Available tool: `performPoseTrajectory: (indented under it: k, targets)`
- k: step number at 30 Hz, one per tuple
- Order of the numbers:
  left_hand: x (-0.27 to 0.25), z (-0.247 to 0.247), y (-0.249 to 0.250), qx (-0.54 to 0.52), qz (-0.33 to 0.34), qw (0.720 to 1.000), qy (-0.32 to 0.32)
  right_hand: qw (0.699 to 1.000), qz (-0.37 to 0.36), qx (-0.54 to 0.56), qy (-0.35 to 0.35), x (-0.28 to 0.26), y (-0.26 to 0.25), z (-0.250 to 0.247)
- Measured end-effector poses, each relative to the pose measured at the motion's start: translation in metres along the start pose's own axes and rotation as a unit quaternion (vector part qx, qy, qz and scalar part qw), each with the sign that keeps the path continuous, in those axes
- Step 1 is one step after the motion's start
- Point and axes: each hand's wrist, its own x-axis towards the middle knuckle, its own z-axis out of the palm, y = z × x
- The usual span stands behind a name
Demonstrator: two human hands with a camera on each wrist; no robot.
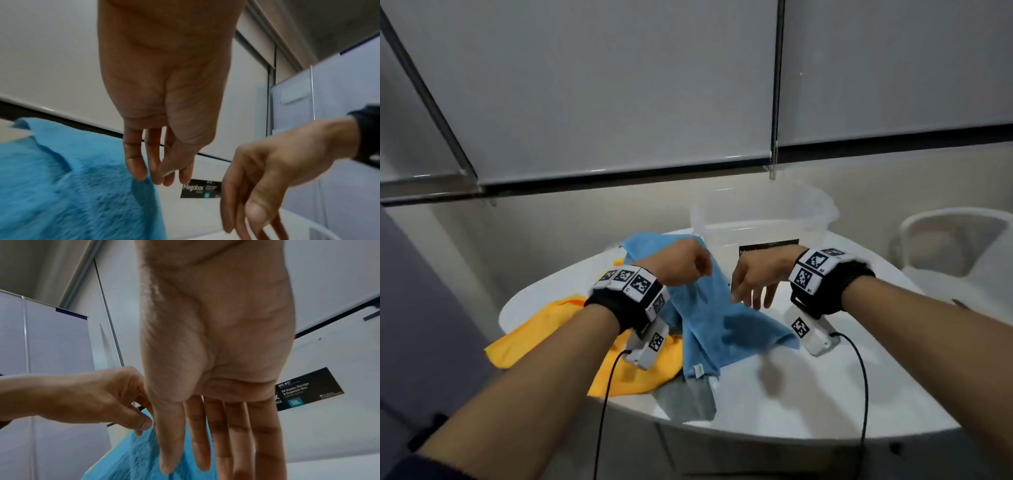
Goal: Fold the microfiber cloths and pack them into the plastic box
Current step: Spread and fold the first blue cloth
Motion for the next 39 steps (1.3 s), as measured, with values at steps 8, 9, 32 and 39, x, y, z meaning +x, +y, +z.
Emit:
performPoseTrajectory:
  k: [8,9,32,39]
  targets:
    - [-0.036,0.035,-0.017,0.236,-0.091,0.965,0.077,0.996,-0.010,-0.019,0.091,-0.045,-0.021,0.025]
    - [-0.040,0.038,-0.019,0.215,-0.107,0.964,0.112,0.995,-0.014,-0.021,0.098,-0.049,-0.023,0.026]
    - [-0.072,-0.120,0.187,-0.362,0.162,0.917,0.042,0.888,-0.250,0.297,0.248,-0.213,-0.039,-0.056]
    - [-0.037,-0.114,0.173,-0.182,0.119,0.976,0.004,0.921,-0.207,0.189,0.271,-0.201,0.025,-0.060]
